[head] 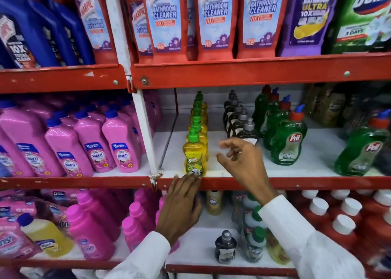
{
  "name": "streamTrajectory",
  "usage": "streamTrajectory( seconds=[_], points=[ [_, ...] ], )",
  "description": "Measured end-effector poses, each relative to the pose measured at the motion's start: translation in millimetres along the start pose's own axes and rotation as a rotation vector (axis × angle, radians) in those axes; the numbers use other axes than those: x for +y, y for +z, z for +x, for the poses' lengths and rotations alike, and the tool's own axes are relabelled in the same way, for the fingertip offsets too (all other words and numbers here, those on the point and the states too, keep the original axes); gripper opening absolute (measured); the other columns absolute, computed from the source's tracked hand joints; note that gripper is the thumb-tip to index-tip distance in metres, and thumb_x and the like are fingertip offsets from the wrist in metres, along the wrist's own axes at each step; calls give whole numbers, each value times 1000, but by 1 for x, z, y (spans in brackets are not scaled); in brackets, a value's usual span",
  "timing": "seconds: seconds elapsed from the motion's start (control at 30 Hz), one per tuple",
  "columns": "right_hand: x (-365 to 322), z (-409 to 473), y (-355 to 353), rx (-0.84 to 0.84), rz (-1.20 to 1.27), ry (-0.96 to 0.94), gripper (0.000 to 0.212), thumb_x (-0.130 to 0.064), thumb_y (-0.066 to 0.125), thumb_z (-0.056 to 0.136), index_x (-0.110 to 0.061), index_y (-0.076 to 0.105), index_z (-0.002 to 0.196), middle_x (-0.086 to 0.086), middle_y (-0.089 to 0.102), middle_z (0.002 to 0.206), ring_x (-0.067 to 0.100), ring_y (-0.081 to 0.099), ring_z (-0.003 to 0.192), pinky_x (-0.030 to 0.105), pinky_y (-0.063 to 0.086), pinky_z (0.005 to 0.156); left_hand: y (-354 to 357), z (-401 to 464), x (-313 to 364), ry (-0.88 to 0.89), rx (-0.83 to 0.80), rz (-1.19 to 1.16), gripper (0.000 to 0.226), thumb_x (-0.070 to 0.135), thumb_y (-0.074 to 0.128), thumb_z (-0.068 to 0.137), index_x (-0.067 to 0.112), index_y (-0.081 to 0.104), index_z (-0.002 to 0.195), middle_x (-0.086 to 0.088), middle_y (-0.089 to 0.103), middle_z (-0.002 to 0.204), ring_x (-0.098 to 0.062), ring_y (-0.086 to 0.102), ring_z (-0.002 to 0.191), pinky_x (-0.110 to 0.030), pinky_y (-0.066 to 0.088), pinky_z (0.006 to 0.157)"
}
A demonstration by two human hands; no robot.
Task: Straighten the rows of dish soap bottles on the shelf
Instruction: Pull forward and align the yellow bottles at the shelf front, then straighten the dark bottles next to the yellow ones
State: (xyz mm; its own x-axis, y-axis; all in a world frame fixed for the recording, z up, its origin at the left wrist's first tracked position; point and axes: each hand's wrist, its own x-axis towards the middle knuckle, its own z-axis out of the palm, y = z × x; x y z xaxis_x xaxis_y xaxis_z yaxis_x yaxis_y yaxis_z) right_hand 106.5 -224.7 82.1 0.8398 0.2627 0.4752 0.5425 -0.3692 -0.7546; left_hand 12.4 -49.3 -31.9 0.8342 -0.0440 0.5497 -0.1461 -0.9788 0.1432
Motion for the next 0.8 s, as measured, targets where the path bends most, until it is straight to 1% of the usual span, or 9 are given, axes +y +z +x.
streamTrajectory(
  seconds=[0.07,0.13,0.2,0.27,0.4,0.57,0.67,0.73,0.8],
  points=[
    [25,-26,-9,-33,9,31,18,-14,76,77,-25,76,92,-21,72,79,-1,64,64,5,48,59,3,10,12,44,-11,-48,55,24,61,85,13,47,138,-8,55,141,-24,46,134,-39,22,122],
    [54,-52,-9,-150,-12,95,20,-6,72,79,-22,77,90,-12,77,81,-1,69,69,15,57,69,7,20,25,70,-51,-88,58,18,65,83,8,49,137,-12,54,142,-28,47,134,-39,23,120],
    [82,-73,2,-285,-101,152,21,-3,69,78,-16,78,91,-3,79,88,10,73,79,29,60,77,10,28,35,93,-98,-109,62,14,67,82,5,46,139,-15,50,145,-31,44,136,-38,21,120],
    [105,-90,20,-428,-257,220,23,-9,66,77,-10,76,98,5,77,95,21,72,86,34,58,80,13,32,41,90,-125,-140,64,11,67,82,4,43,141,-16,47,148,-31,40,139,-38,19,122],
    [133,-117,53,-613,-353,266,46,-25,63,76,-13,66,120,8,69,121,25,64,110,29,51,93,16,34,49,19,-141,-193,61,11,65,85,6,42,142,-13,46,149,-28,37,141,-45,23,123],
    [146,-126,77,-707,-475,207,34,-25,66,76,-17,72,108,8,73,114,26,66,106,30,53,93,10,35,54,-35,-135,-242,58,8,67,83,6,48,138,-14,52,143,-28,43,136,-45,27,121],
    [145,-122,76,-684,-489,201,26,-25,71,73,-16,77,96,4,76,103,23,67,97,30,55,86,5,37,57,-83,-135,-265,57,8,66,82,10,50,137,-11,54,141,-25,46,133,-43,30,120],
    [135,-118,67,-626,-465,207,7,-23,72,67,-17,72,71,3,72,82,22,65,79,25,53,70,3,39,57,-104,-139,-273,56,4,63,82,12,52,136,-9,55,140,-24,47,132,-40,32,119],
    [119,-111,49,-562,-397,226,16,-20,71,63,-13,60,54,2,64,67,23,60,65,22,47,55,2,41,55,-120,-136,-271,58,-4,59,80,13,54,135,-9,56,139,-24,50,130,-33,32,118]
  ],
)
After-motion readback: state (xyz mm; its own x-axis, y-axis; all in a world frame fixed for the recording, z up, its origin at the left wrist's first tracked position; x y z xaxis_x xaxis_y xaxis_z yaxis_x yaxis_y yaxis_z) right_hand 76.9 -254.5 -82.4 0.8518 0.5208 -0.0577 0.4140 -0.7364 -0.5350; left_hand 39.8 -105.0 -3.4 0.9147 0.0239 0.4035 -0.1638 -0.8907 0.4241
